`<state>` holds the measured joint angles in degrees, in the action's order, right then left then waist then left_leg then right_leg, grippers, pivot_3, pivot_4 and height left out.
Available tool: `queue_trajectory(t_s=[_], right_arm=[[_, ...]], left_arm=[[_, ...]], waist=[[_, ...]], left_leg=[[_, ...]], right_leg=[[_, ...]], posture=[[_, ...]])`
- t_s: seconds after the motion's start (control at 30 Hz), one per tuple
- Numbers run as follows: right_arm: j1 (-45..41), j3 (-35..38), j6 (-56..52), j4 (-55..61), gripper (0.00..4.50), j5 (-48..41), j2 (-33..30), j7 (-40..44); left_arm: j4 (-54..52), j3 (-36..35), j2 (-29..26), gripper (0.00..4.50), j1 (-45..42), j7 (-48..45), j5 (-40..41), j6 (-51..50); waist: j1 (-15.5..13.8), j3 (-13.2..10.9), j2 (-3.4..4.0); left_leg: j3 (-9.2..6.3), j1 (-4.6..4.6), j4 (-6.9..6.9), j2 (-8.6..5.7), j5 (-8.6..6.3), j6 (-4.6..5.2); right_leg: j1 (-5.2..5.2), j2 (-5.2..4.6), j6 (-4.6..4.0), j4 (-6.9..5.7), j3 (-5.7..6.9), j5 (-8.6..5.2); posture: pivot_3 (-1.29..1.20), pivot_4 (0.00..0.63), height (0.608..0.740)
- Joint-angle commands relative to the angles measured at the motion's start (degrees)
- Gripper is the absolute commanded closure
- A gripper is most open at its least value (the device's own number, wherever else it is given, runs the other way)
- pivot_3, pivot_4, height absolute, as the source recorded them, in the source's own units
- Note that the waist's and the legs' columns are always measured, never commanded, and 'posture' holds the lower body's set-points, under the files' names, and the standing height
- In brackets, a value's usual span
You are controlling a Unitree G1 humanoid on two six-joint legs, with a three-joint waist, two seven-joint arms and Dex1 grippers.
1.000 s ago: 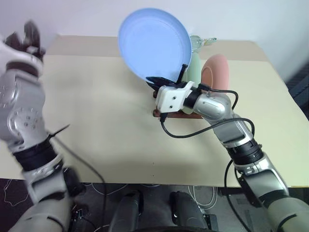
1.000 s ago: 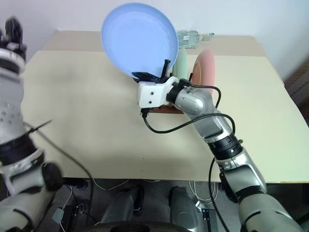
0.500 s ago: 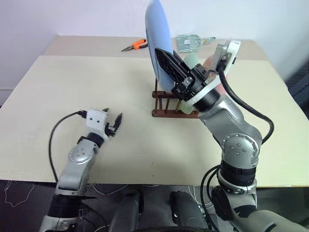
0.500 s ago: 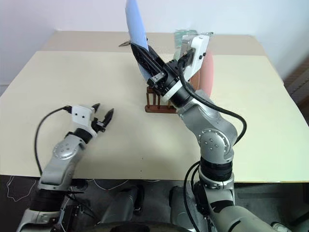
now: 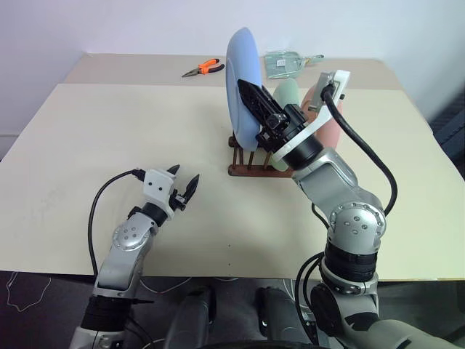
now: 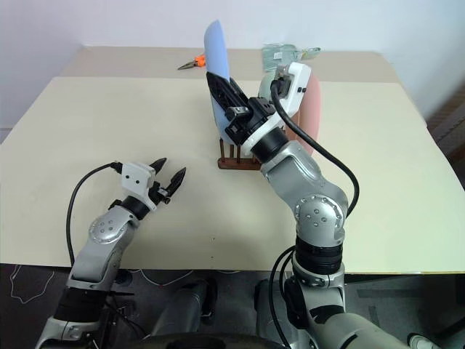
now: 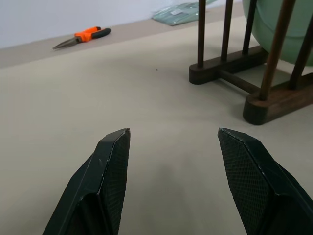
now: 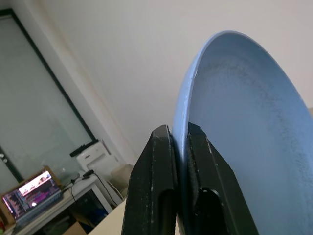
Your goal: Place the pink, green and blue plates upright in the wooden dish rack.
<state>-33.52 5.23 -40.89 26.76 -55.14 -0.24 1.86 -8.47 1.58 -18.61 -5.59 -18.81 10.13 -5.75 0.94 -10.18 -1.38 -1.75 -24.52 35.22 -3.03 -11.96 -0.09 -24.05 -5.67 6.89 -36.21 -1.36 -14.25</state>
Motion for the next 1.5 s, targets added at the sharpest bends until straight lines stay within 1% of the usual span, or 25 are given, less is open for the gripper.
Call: queue_trajectory(t_s=[0.03,0.27,0.37,0.43,0.47,0.57,0.63,0.67,0.83,0.9,0.93,1.0,1.1,1.2,1.27,1.33,1.4,1.5], right_arm=[[-0.88,0.92,0.30,-0.12,4.50,-1.39,1.31,-3.43],[-2.59,2.05,-1.12,-5.70,4.50,-1.13,1.71,-8.65],[-4.17,2.00,-1.24,-8.42,4.50,0.48,1.02,-9.21],[-5.29,1.57,-1.05,-9.66,3.76,1.57,0.28,-8.22],[-5.80,1.16,-0.93,-10.00,3.42,2.48,-0.35,-7.54],[-7.23,-0.22,-0.13,-10.59,1.93,5.63,-2.21,-5.47],[-8.25,-2.09,1.10,-10.44,0.84,9.19,-4.22,-3.09],[-8.75,-2.94,1.60,-10.25,0.40,10.67,-5.16,-1.83],[-11.28,-7.70,5.14,-7.49,0.40,18.92,-12.10,6.41],[-11.93,-8.16,5.63,-6.10,0.40,20.43,-14.76,9.21],[-12.16,-7.95,6.91,-5.18,0.40,21.68,-17.11,11.50],[-12.50,-6.62,8.89,-4.37,0.40,23.67,-20.57,14.35],[-12.67,0.19,12.19,-6.89,0.40,25.82,-26.91,16.30],[-7.10,7.73,15.70,-12.86,0.40,30.23,-35.87,18.59],[-0.61,12.66,17.70,-16.53,0.40,31.82,-39.29,19.45],[3.40,15.31,18.53,-18.97,0.40,31.60,-39.99,20.32],[10.25,14.88,19.96,-20.52,0.40,33.16,-40.04,22.76],[15.82,14.30,22.28,-22.92,0.40,34.49,-38.51,23.96]], left_arm=[[-2.26,-0.09,0.34,1.57,-0.10,-0.58,-0.70,1.20],[-1.95,-0.37,0.97,1.57,-0.44,-1.29,-1.06,1.39],[-1.84,-0.41,1.16,1.57,-0.52,-1.51,-1.13,1.45],[-1.83,-0.40,1.26,1.23,-0.55,-1.66,-1.23,1.49],[-1.86,-0.41,1.32,1.23,-0.54,-1.71,-1.28,1.48],[-1.97,-0.45,1.43,1.23,-0.44,-1.80,-1.40,1.46],[-2.20,-0.45,1.46,1.23,-0.23,-1.85,-1.42,1.38],[-2.26,-0.38,1.47,1.23,-0.14,-1.87,-1.52,1.37],[-2.45,-0.18,1.69,1.23,0.08,-1.99,-1.80,1.36],[-2.46,-0.12,1.80,1.23,0.05,-2.04,-1.90,1.30],[-2.43,-0.11,1.85,1.23,0.07,-2.06,-1.98,1.34],[-2.31,-0.19,1.97,1.23,0.07,-2.07,-2.17,1.43],[-1.33,-1.04,1.67,1.23,-0.42,-2.06,-2.33,1.66],[1.48,-2.35,0.27,1.23,-1.25,-2.33,-2.99,2.71],[3.53,-3.47,-0.85,1.23,-1.82,-2.58,-3.06,3.60],[4.70,-3.74,-1.22,1.23,-2.29,-2.56,-3.17,4.17],[5.94,-3.85,-1.58,1.23,-2.37,-2.59,-3.66,4.83],[6.62,-3.61,-1.76,1.23,-2.09,-2.36,-4.67,5.38]], waist=[[-0.01,0.00,0.00],[0.00,0.00,0.00],[-0.01,0.00,0.00],[-0.02,0.00,0.00],[-0.03,0.00,0.00],[-0.03,0.00,0.00],[0.01,0.00,0.00],[-0.01,0.00,0.00],[-0.06,0.00,0.00],[-0.12,0.00,0.00],[-0.15,0.00,0.00],[-0.18,0.00,0.00],[-0.35,-0.01,-0.02],[-1.11,0.02,-0.07],[-1.48,0.03,-0.08],[-1.56,0.02,-0.05],[-1.35,0.03,0.07],[-1.02,0.01,0.15]], left_leg=[[0.00,0.00,0.00,0.00,0.00,0.00],[0.01,0.00,0.01,0.00,0.00,0.00],[0.02,0.01,0.03,0.00,0.01,0.01],[0.03,0.01,0.03,0.00,0.01,0.01],[0.03,0.00,0.04,0.00,0.01,0.01],[0.04,0.00,0.04,0.00,0.01,0.01],[0.05,0.01,0.04,0.00,0.01,0.02],[0.05,0.01,0.05,0.00,0.01,0.02],[0.06,0.01,0.07,0.00,0.01,0.02],[0.06,0.00,0.09,-0.01,0.01,0.02],[0.06,0.00,0.09,0.00,0.01,0.02],[0.06,0.00,0.09,0.00,0.01,0.02],[0.06,0.00,0.11,-0.01,0.01,0.02],[0.03,0.01,0.15,-0.01,0.00,0.04],[0.02,0.08,0.16,-0.01,-0.05,0.11],[0.02,0.10,0.13,0.00,-0.07,0.14],[0.11,0.10,0.14,0.00,-0.07,0.15],[0.13,0.13,0.20,0.03,-0.07,0.15]], right_leg=[[0.00,0.00,0.00,0.00,0.00,0.00],[0.01,0.07,0.00,-0.01,0.00,0.00],[0.01,0.08,0.00,-0.03,0.00,0.00],[0.01,0.09,0.00,-0.02,0.00,0.00],[0.01,0.09,0.00,-0.02,0.00,0.00],[0.01,0.10,0.00,-0.02,0.00,0.00],[0.02,0.10,0.01,-0.03,0.00,0.01],[0.02,0.10,0.01,-0.03,0.00,0.01],[0.03,0.12,0.01,-0.03,0.01,0.01],[0.03,0.12,0.01,-0.03,0.01,0.01],[0.04,0.11,0.01,-0.03,0.01,0.01],[0.06,0.11,0.01,-0.01,0.02,0.01],[0.11,0.10,0.01,0.02,0.03,0.01],[0.25,0.08,0.01,0.12,0.10,0.00],[0.37,0.07,0.00,0.26,0.15,0.00],[0.43,0.06,0.00,0.33,0.14,0.00],[0.38,0.04,0.01,0.29,0.05,0.00],[0.38,0.01,0.01,0.17,0.02,0.00]], posture=[[0.00,0.150,0.738],[0.00,0.150,0.738],[0.00,0.150,0.738],[0.00,0.150,0.738],[0.00,0.150,0.738],[0.00,0.150,0.738],[0.00,0.150,0.738],[0.00,0.150,0.738],[0.00,0.150,0.738],[0.00,0.150,0.738],[0.00,0.150,0.738],[0.00,0.150,0.738],[0.00,0.150,0.738],[0.00,0.150,0.738],[0.00,0.150,0.738],[0.00,0.150,0.738],[0.00,0.150,0.738],[0.00,0.150,0.738]])
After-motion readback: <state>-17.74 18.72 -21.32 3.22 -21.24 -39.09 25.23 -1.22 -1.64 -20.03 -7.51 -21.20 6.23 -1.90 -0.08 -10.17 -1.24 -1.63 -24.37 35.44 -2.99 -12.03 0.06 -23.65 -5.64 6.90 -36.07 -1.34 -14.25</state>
